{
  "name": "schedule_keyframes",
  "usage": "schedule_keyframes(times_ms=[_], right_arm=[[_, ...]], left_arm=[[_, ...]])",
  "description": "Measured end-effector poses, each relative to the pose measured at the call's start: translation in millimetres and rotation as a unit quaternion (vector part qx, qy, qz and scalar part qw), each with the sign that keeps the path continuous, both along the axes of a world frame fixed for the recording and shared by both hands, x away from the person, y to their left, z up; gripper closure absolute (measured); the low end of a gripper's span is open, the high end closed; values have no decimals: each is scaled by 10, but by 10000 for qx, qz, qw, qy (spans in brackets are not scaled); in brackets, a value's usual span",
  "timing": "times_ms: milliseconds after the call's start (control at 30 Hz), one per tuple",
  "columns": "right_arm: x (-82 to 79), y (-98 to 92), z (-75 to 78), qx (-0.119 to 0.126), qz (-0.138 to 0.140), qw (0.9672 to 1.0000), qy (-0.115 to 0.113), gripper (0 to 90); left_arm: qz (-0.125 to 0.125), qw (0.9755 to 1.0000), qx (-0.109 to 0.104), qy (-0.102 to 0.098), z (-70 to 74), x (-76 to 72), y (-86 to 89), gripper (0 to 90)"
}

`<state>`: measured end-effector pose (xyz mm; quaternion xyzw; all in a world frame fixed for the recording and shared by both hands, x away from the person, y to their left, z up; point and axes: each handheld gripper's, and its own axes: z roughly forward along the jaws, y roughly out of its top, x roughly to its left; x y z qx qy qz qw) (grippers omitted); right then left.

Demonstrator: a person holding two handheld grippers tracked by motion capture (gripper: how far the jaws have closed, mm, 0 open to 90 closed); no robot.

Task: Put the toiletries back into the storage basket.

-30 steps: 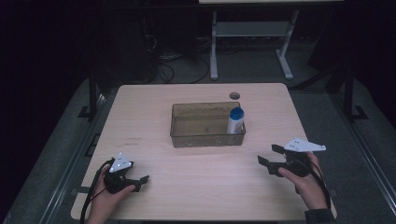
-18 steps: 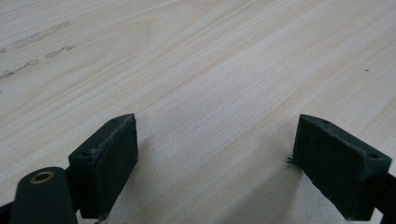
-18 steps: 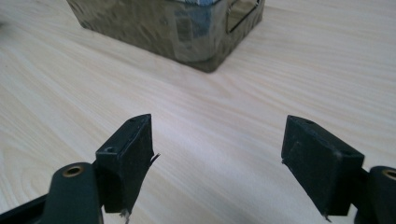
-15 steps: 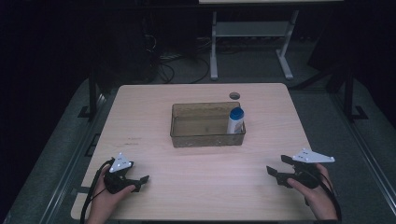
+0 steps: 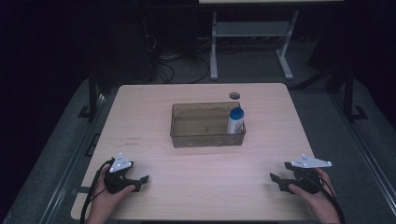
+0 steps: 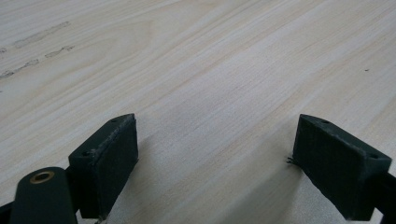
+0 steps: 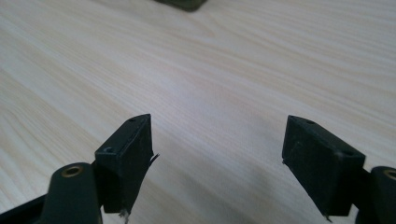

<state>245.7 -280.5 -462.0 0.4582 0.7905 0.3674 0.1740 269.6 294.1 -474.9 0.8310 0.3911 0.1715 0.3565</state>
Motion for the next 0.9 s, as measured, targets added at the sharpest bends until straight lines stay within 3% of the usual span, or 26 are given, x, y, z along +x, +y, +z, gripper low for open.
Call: schedule_keyframes(times_ms=[267,367,567,633,900], right_arm=[[-7,-30,-75,-213,-60,9997,79,230],[3,-38,-131,-412,-78,9990,144,218],[8,-56,-157,-288,-102,9994,159,195],[2,-76,-182,-229,-78,9997,54,181],[-3,-69,-194,-196,-110,9997,29,158]], left_arm=[[0,10000,1,1,0,0,0,128],[0,10000,1,0,0,0,0,128],[-1,10000,2,1,0,0,0,128],[-1,10000,2,1,0,0,1,128],[0,10000,0,3,0,-2,0,126]])
